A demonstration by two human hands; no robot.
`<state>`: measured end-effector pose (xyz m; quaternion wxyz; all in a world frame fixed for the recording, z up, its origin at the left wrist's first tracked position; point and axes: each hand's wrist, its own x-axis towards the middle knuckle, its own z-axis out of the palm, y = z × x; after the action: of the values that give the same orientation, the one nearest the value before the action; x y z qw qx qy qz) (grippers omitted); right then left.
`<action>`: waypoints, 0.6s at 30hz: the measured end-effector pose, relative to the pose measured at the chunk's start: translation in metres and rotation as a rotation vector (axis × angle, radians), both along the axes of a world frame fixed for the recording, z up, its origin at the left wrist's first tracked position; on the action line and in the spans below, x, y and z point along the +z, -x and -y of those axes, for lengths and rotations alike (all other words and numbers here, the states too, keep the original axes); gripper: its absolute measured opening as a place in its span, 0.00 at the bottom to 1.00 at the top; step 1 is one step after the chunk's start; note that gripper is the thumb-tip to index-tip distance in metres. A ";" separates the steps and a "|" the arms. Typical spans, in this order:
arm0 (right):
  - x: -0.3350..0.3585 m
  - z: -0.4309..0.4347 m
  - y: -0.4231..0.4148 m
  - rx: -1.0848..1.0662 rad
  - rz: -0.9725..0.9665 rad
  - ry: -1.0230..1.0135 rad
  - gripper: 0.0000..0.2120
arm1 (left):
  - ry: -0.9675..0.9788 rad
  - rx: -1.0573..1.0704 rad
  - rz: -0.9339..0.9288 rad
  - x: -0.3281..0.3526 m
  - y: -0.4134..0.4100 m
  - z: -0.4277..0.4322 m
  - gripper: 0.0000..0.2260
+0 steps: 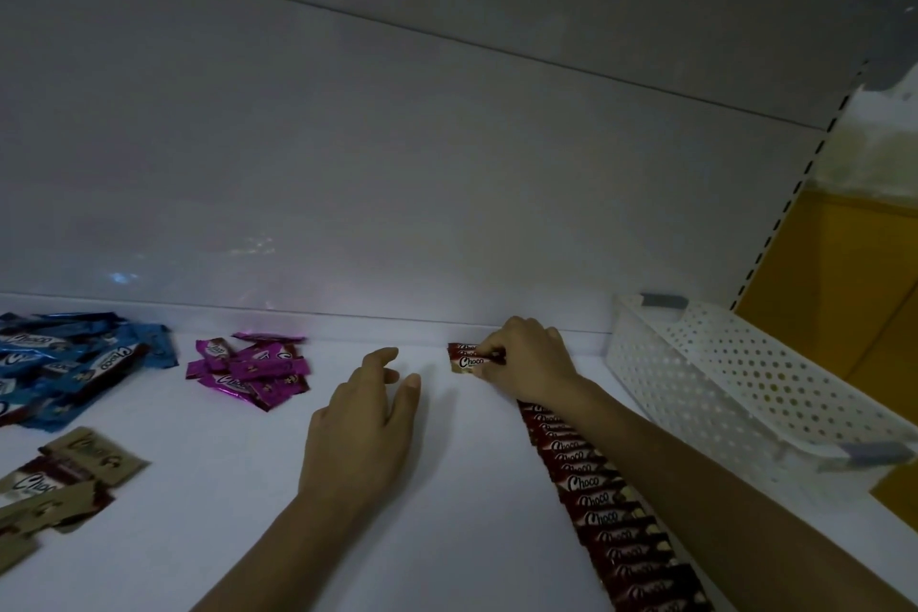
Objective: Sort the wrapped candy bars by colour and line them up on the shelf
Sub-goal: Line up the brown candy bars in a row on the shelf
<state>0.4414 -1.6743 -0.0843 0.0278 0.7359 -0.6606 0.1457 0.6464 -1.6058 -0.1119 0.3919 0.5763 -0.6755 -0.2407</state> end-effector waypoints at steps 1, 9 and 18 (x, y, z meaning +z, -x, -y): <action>0.001 0.000 0.000 0.000 0.008 -0.005 0.13 | 0.000 0.000 0.003 0.000 0.000 0.000 0.20; 0.006 -0.002 -0.001 0.020 -0.008 -0.030 0.12 | -0.006 0.005 0.013 0.001 0.000 -0.001 0.20; 0.023 -0.017 -0.011 0.067 0.022 0.066 0.17 | 0.040 0.000 0.087 -0.005 0.000 0.002 0.17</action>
<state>0.4522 -1.6575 -0.0617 0.0396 0.7546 -0.6308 0.1764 0.6463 -1.6080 -0.1165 0.3735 0.5783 -0.6966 -0.2018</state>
